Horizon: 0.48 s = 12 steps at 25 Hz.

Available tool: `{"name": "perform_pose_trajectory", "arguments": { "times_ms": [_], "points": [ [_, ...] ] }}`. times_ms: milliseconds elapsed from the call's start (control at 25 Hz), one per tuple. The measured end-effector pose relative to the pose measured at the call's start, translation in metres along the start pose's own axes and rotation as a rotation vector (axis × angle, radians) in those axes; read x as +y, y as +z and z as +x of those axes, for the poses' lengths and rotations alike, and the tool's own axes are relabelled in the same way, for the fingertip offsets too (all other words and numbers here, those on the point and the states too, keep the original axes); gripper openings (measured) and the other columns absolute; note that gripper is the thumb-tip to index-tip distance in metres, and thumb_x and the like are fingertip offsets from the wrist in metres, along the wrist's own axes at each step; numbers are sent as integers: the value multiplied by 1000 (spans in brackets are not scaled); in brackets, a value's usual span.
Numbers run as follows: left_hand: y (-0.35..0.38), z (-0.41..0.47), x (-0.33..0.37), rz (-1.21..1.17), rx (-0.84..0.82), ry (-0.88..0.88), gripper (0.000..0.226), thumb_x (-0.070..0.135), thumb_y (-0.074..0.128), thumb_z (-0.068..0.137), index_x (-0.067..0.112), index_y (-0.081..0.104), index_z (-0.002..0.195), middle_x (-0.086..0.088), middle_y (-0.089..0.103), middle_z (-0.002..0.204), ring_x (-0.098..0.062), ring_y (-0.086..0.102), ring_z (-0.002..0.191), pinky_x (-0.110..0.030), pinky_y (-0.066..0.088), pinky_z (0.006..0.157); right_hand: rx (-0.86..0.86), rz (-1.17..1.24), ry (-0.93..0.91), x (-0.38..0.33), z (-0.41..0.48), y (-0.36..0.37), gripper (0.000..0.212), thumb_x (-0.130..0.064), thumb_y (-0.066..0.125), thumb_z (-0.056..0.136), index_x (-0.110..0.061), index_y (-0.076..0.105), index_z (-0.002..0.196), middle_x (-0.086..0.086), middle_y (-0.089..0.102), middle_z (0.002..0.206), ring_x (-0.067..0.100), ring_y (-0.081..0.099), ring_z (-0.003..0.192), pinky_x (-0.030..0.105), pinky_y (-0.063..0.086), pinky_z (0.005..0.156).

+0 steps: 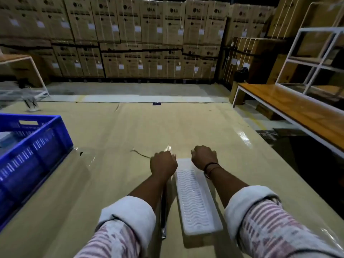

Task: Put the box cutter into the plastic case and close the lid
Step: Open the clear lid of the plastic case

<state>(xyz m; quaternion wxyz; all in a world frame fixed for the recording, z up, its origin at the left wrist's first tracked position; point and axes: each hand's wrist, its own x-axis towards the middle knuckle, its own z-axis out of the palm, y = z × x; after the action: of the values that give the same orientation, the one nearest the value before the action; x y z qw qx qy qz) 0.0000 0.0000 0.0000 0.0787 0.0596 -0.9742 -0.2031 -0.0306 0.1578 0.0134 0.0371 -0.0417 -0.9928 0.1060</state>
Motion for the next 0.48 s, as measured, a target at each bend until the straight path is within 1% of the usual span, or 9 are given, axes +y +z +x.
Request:
{"name": "perform_pose_trajectory", "arguments": {
  "times_ms": [40, 80, 160, 240, 360, 480],
  "points": [
    [7, 0, 1, -81, -79, -83, 43, 42, 43, 100, 11, 68, 115, -15, 70, 121, -36, 65, 113, -39, 50, 93, -50, 15, 27, 0, -1, 6, 38, -34, 37, 100, -12, 66, 112, 14, 64, 122, 36, 58, 115, 45, 41, 97],
    [15, 0, 3, -177, -139, -171, 44, 42, 43, 99, 10, 68, 116, -15, 68, 123, -36, 65, 114, -39, 51, 93, -72, 55, 48, 0, 0, 13, 39, -34, 37, 101, -11, 66, 113, 15, 61, 124, 36, 57, 116, 45, 42, 97],
    [28, -1, 7, -281, -189, -269, 47, 44, 41, 101, 9, 66, 121, -15, 65, 129, -36, 63, 118, -39, 50, 95, -89, 129, 82, 3, 0, 31, 39, -34, 38, 101, -8, 63, 117, 17, 55, 126, 38, 56, 115, 44, 45, 97],
    [37, 1, 15, -352, -228, -322, 47, 42, 39, 103, 8, 61, 125, -16, 63, 132, -36, 61, 121, -41, 49, 97, -89, 241, 138, 7, 6, 45, 39, -32, 40, 101, -2, 58, 118, 22, 54, 126, 39, 56, 115, 43, 47, 96],
    [49, 4, 22, -422, -201, -371, 43, 35, 36, 105, 4, 53, 128, -18, 61, 134, -39, 57, 125, -45, 47, 100, -82, 367, 253, 12, 15, 59, 46, -33, 35, 100, 3, 54, 122, 26, 56, 128, 41, 56, 115, 43, 46, 94],
    [59, 1, 24, -423, -113, -346, 39, 31, 34, 106, 2, 53, 124, -19, 65, 127, -40, 55, 124, -47, 47, 98, -29, 465, 317, 7, 11, 59, 44, -31, 37, 101, 4, 49, 126, 27, 52, 133, 44, 54, 120, 45, 45, 99]
  ]
}}
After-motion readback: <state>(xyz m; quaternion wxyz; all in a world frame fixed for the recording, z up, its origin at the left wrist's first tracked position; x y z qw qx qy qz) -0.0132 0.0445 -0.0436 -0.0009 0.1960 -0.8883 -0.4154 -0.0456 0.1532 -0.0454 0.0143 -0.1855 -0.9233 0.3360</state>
